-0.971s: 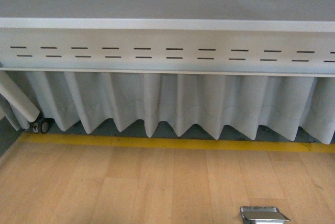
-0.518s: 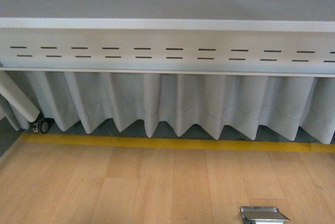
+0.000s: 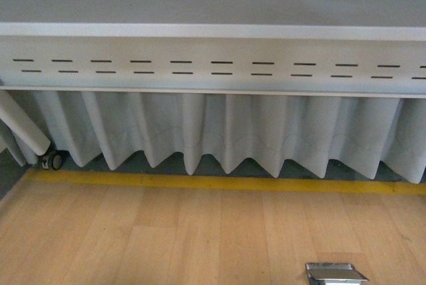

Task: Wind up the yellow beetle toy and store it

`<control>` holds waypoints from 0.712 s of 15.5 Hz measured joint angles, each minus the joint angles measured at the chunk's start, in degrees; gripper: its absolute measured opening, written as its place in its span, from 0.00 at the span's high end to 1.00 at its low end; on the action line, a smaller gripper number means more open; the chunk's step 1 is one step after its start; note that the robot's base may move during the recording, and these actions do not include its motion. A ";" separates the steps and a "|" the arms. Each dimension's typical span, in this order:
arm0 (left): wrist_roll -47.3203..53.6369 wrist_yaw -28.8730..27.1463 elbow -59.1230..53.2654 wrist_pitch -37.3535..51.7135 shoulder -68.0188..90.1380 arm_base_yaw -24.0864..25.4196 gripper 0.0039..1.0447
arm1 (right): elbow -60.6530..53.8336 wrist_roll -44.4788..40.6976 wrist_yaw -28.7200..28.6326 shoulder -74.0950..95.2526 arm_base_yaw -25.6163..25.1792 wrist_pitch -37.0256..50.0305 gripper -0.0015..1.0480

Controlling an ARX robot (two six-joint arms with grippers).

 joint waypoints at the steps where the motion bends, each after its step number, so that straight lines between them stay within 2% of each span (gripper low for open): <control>1: 0.00 0.02 0.00 0.00 0.00 0.00 0.06 | 0.00 0.00 0.00 0.00 0.00 0.00 0.06; 11: -0.02 0.02 0.00 0.00 0.00 0.00 0.06 | 0.00 0.02 -0.02 0.04 0.00 -0.02 0.06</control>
